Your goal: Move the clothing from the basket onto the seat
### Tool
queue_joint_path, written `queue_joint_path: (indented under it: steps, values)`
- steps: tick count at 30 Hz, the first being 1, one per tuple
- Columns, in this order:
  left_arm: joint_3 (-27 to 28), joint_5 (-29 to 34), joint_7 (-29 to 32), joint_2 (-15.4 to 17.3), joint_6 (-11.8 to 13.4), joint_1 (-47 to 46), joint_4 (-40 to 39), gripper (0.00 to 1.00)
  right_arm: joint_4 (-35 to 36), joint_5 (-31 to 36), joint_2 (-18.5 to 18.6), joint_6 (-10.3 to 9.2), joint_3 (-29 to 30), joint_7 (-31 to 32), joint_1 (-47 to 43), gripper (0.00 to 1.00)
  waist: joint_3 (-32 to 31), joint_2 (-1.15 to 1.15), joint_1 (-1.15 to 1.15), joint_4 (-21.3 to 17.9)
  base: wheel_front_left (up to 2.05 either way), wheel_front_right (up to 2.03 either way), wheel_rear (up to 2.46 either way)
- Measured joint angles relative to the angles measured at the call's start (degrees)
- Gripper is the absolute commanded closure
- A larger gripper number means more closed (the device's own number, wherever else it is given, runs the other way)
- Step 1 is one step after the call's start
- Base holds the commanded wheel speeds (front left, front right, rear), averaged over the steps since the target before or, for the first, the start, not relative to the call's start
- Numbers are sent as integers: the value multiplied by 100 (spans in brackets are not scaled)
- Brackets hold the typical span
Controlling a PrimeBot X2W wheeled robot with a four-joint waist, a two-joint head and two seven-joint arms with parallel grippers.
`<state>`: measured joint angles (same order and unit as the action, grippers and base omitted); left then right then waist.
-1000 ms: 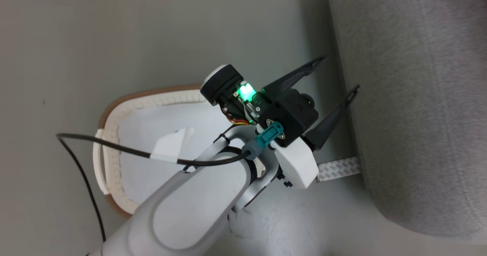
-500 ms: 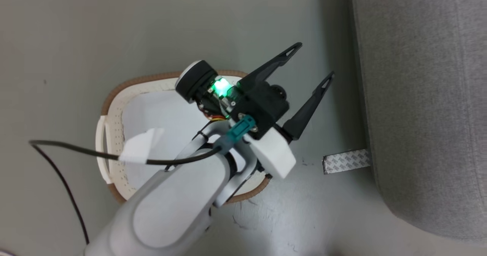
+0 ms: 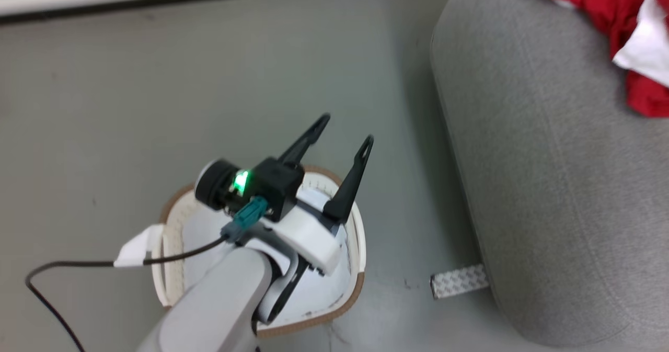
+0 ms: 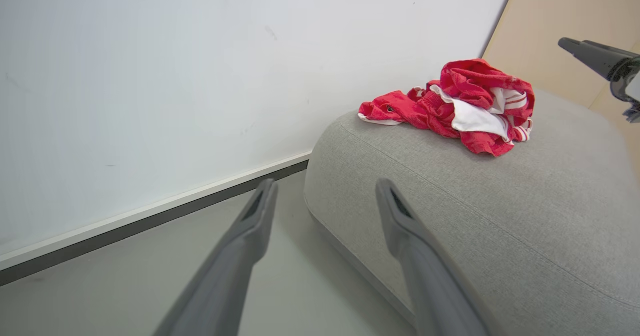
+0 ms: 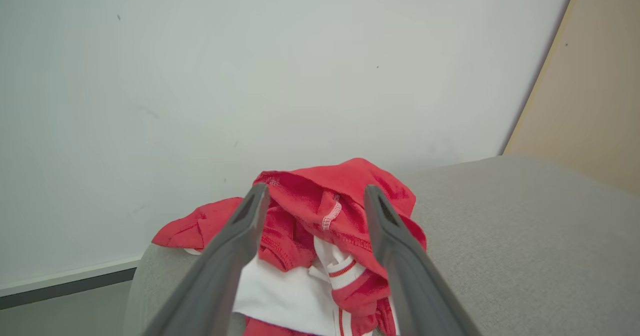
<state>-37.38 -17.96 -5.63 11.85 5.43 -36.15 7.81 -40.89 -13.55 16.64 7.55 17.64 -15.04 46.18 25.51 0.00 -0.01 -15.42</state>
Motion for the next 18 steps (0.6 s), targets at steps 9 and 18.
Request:
queue_joint_path:
  steps: [9, 18]
  values:
    - [297, -305, -764, -56, 333, 885, 684, 0, 1281, 299, -342, 0, -616, -11, -1390, 0, -1141, 0, -1, 125, 0, 0, 0]
    - [644, -502, -943, -63, 412, 1878, 1147, 0, 1803, 196, -453, 0, -1206, -11, -3002, 0, -2085, 0, -2, 566, 0, 0, 0]
